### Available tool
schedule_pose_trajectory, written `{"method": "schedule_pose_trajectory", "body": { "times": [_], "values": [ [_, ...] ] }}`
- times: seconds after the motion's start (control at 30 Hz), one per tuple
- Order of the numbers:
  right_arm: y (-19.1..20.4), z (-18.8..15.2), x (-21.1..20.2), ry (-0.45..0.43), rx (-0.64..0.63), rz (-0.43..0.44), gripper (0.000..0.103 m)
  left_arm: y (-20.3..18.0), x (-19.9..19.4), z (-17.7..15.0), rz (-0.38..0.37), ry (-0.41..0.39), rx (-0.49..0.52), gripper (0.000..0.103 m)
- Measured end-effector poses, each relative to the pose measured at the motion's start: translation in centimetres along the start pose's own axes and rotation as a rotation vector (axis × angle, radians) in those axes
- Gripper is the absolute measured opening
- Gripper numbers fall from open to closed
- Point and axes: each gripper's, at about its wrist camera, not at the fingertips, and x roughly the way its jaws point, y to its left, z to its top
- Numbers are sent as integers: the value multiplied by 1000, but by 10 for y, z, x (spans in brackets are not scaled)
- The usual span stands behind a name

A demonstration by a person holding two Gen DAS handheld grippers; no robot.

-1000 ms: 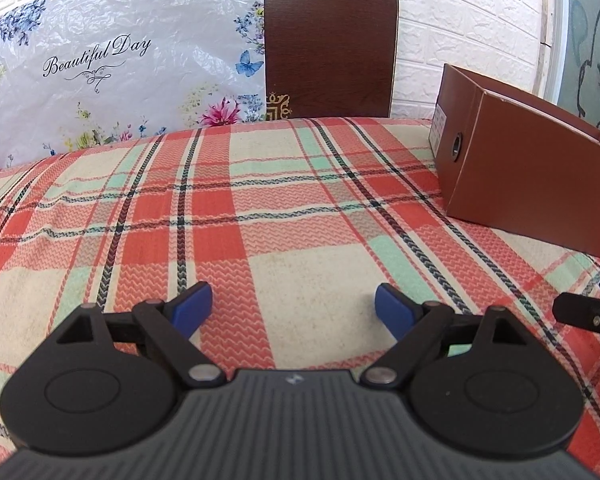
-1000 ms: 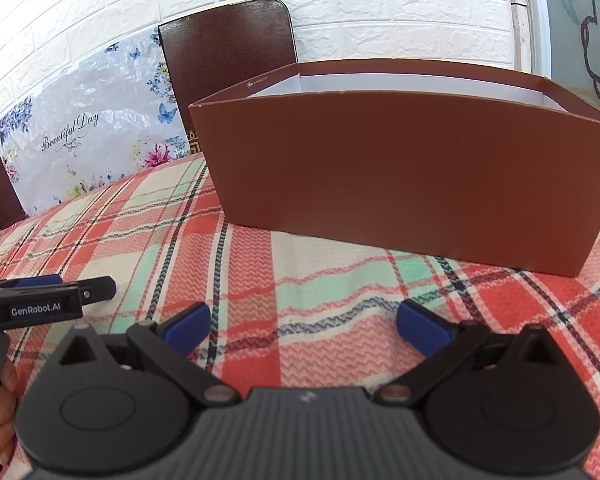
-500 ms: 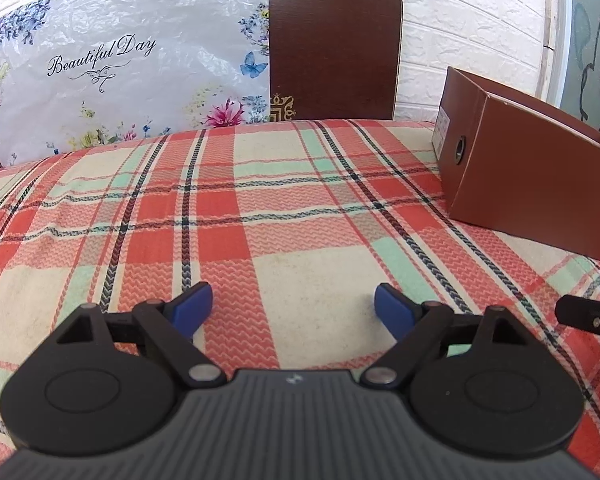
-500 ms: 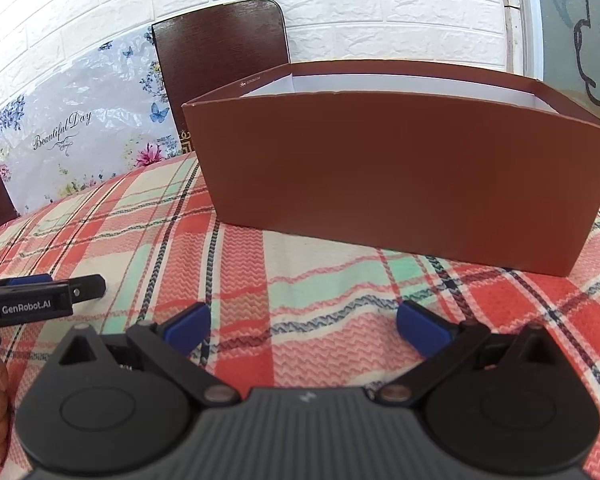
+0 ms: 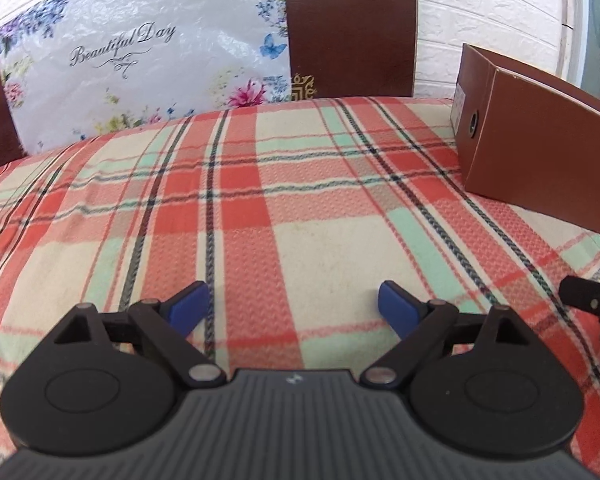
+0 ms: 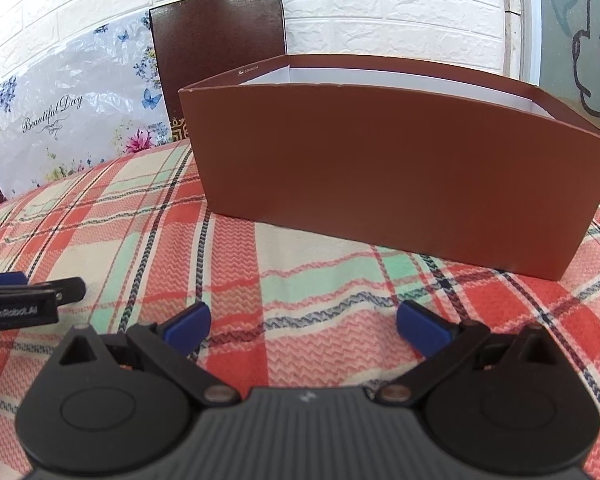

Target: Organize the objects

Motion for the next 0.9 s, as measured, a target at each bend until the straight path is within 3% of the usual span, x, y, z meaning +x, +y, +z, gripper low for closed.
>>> {"method": "schedule_pose_trajectory", "body": {
  "times": [0.17,0.33,0.47,0.57,0.73,0.9],
  "values": [
    [11,3,4,25,-67,-40,103,2,-7,-6,13,-1,-14,94],
    [35,4,5,18,-195,-20,103,1,-4,-4,38,7,-24,99],
    [42,14,17,56,-177,-19,103,-2,-2,-3,66,11,-36,101],
    [38,16,23,64,-80,-14,103,0,-2,-3,55,13,-55,102],
    [46,7,16,15,-153,-40,103,-2,-3,-4,71,26,-71,103],
    [34,11,20,32,-94,15,103,-4,-6,-7,98,15,-80,103]
  ]
}}
